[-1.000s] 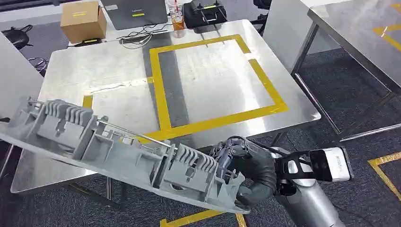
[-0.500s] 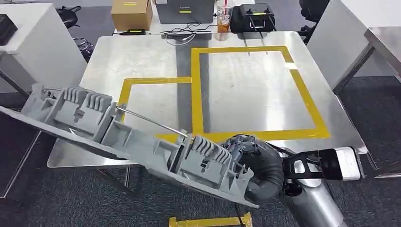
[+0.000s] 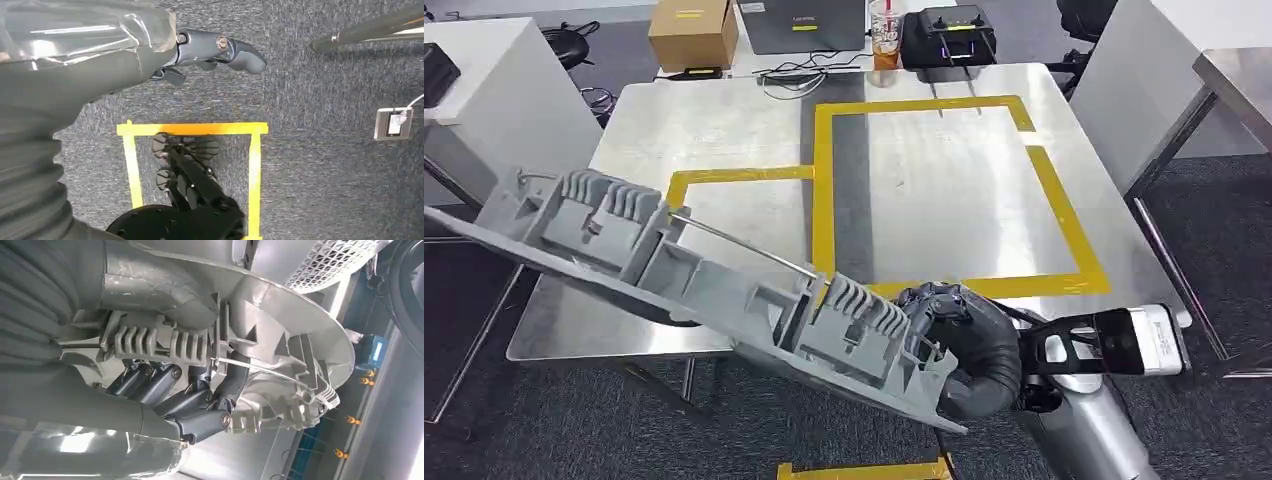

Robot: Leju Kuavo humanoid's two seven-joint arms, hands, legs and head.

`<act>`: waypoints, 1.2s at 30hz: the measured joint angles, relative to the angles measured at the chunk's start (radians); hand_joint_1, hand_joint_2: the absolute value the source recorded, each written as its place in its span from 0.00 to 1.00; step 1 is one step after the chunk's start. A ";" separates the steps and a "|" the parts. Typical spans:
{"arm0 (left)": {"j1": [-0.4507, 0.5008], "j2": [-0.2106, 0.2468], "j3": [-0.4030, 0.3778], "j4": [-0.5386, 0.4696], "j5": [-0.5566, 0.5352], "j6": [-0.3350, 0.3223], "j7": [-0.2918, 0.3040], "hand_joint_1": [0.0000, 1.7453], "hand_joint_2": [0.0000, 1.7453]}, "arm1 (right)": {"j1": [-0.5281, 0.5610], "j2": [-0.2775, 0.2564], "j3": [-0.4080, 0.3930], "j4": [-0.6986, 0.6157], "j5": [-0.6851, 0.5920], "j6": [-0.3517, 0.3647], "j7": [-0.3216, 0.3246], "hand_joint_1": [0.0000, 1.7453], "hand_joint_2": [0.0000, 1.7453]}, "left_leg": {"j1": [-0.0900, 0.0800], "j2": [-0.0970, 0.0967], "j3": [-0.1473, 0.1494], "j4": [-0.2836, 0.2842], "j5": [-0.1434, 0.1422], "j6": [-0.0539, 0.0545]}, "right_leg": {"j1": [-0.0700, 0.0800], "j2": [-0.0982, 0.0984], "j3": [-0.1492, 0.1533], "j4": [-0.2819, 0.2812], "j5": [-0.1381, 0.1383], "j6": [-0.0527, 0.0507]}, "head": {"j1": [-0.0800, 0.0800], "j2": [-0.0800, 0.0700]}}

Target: Take the parts from the cabinet and place them on the table.

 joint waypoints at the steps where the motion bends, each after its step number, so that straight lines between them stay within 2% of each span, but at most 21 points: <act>1: 0.000 0.000 0.000 -0.003 0.000 0.000 0.000 0.00 1.00 | 0.000 0.001 0.000 0.000 0.000 0.000 0.000 0.99 1.00 | -0.007 0.006 0.047 -0.090 0.031 0.016 | 0.002 0.000 0.002 -0.001 -0.001 0.000 | 0.000 0.000; 2: -0.003 0.002 0.000 -0.011 0.000 -0.001 -0.001 0.00 1.00 | -0.001 0.004 0.000 -0.002 -0.002 0.000 0.001 0.99 1.00 | -0.012 0.019 0.054 -0.106 0.012 0.024 | 0.004 -0.001 0.002 -0.002 -0.003 0.003 | 0.003 0.000; 5: 0.002 0.000 0.000 -0.020 0.000 -0.005 -0.005 0.00 1.00 | -0.002 0.007 0.002 -0.002 -0.006 -0.002 0.005 0.99 1.00 | -0.024 0.013 0.055 -0.114 0.014 0.032 | -0.002 -0.006 0.001 -0.006 -0.004 0.015 | 0.000 0.000; 7: 0.005 -0.005 -0.001 -0.027 0.000 -0.010 -0.006 0.00 1.00 | -0.002 0.007 0.001 -0.005 -0.011 -0.003 0.010 0.99 1.00 | -0.010 0.007 0.085 -0.148 0.029 0.033 | 0.000 -0.006 -0.003 0.008 -0.009 0.022 | 0.002 0.000; 8: 0.004 -0.006 -0.001 -0.031 0.001 -0.013 -0.008 0.00 1.00 | -0.005 0.006 0.001 -0.006 -0.013 -0.003 0.011 0.99 1.00 | -0.009 0.004 0.093 -0.155 0.028 0.041 | 0.001 -0.001 -0.022 0.048 -0.032 0.019 | 0.006 0.000; 10: 0.003 -0.010 -0.001 -0.033 0.000 -0.014 -0.008 0.00 1.00 | -0.005 0.005 0.001 -0.007 -0.016 -0.004 0.012 0.99 1.00 | -0.009 0.002 0.093 -0.155 0.030 0.043 | -0.004 0.002 -0.098 0.197 -0.090 0.014 | 0.006 0.000; 12: 0.005 -0.012 -0.001 -0.035 0.000 -0.014 -0.008 0.00 1.00 | 0.000 0.005 0.001 -0.007 -0.017 -0.005 0.012 0.99 1.00 | -0.008 -0.004 0.092 -0.154 0.027 0.042 | -0.008 0.002 -0.165 0.309 -0.119 0.025 | 0.007 0.000; 13: 0.005 -0.013 -0.001 -0.035 0.000 -0.014 -0.008 0.00 1.00 | 0.000 0.004 0.002 -0.007 -0.017 -0.005 0.012 0.99 1.00 | -0.007 -0.008 0.095 -0.153 0.024 0.039 | -0.012 0.002 -0.163 0.295 -0.105 0.035 | 0.007 0.000; 14: 0.005 -0.014 -0.001 -0.035 0.000 -0.014 -0.008 0.00 1.00 | 0.000 0.003 0.002 -0.007 -0.017 -0.005 0.013 0.99 1.00 | -0.004 -0.012 0.097 -0.151 0.021 0.035 | -0.017 0.002 -0.138 0.237 -0.073 0.049 | 0.007 0.000; 16: 0.005 -0.016 -0.001 -0.035 0.000 -0.014 -0.008 0.00 1.00 | 0.000 0.003 0.002 -0.008 -0.017 -0.006 0.014 0.99 1.00 | 0.002 -0.019 0.102 -0.136 0.006 0.020 | -0.027 0.001 -0.038 0.031 0.012 0.077 | 0.007 0.000; 19: 0.007 -0.018 -0.001 -0.046 0.000 -0.014 -0.009 0.00 1.00 | 0.000 0.004 0.003 -0.011 -0.020 -0.007 0.015 0.99 1.00 | -0.003 -0.020 0.092 -0.119 -0.012 0.002 | -0.020 0.006 -0.022 0.005 0.006 0.041 | 0.008 0.000; 23: 0.008 -0.020 -0.001 -0.053 -0.001 -0.016 -0.009 0.00 1.00 | -0.001 0.004 0.003 -0.013 -0.024 -0.007 0.015 0.99 1.00 | 0.005 -0.010 0.084 -0.085 -0.038 -0.014 | -0.023 0.006 -0.010 0.004 0.002 0.016 | 0.006 0.000; 24: 0.008 -0.020 0.000 -0.055 -0.001 -0.017 -0.010 0.00 1.00 | -0.001 0.005 0.003 -0.015 -0.026 -0.007 0.015 0.99 1.00 | 0.005 -0.007 0.054 -0.020 -0.072 -0.019 | -0.022 0.005 -0.006 0.004 -0.001 0.012 | 0.004 0.000; 26: 0.009 -0.021 0.000 -0.058 -0.001 -0.019 -0.009 0.00 1.00 | 0.000 0.005 0.003 -0.016 -0.027 -0.007 0.015 0.99 1.00 | 0.006 -0.002 -0.041 0.153 -0.141 -0.023 | -0.019 0.005 -0.003 0.004 -0.006 0.005 | 0.004 0.000; 27: 0.009 -0.022 0.000 -0.059 0.002 -0.025 -0.006 0.00 1.00 | 0.001 0.006 0.003 -0.016 -0.026 -0.008 0.017 0.99 1.00 | 0.006 -0.001 -0.081 0.212 -0.150 -0.023 | -0.017 0.006 -0.002 0.005 -0.008 0.003 | 0.004 0.000; 28: 0.009 -0.024 0.001 -0.061 0.004 -0.030 -0.002 0.00 1.00 | 0.003 0.006 0.003 -0.016 -0.025 -0.011 0.019 0.99 1.00 | 0.006 -0.001 -0.094 0.214 -0.132 -0.020 | -0.015 0.006 0.001 0.005 -0.011 0.004 | 0.004 0.000; 30: 0.009 -0.026 0.001 -0.068 0.009 -0.035 0.000 0.00 1.00 | 0.006 0.006 0.002 -0.022 -0.005 -0.024 0.026 0.99 1.00 | 0.003 -0.001 -0.048 0.089 -0.043 -0.007 | -0.009 0.007 0.014 0.004 -0.019 0.003 | 0.004 0.000; 31: 0.009 -0.026 0.001 -0.074 0.010 -0.035 0.000 0.00 1.00 | 0.006 0.006 0.002 -0.027 0.012 -0.032 0.029 0.99 1.00 | -0.001 -0.001 -0.004 -0.011 0.011 0.007 | -0.006 0.007 0.021 0.003 -0.023 0.003 | 0.005 0.000; 32: 0.009 -0.026 0.002 -0.081 0.014 -0.035 0.000 0.00 1.00 | 0.006 0.006 -0.001 -0.034 0.048 -0.045 0.030 0.99 1.00 | -0.009 0.000 0.029 -0.091 0.042 0.025 | -0.008 0.007 0.025 0.002 -0.026 0.003 | 0.005 0.000; 33: 0.009 -0.027 0.002 -0.086 0.021 -0.034 0.002 0.00 1.00 | 0.005 0.006 -0.003 -0.039 0.092 -0.073 0.033 0.99 1.00 | -0.013 0.006 0.039 -0.103 0.027 0.029 | 0.004 0.008 0.024 0.003 -0.031 0.011 | 0.006 0.000; 36: 0.014 -0.027 0.002 -0.100 0.062 -0.031 0.016 0.00 1.00 | 0.005 0.002 -0.012 -0.052 0.295 -0.190 0.045 0.99 1.00 | -0.020 0.003 0.038 -0.106 0.024 0.033 | -0.004 0.004 0.027 -0.005 -0.033 0.022 | 0.004 0.000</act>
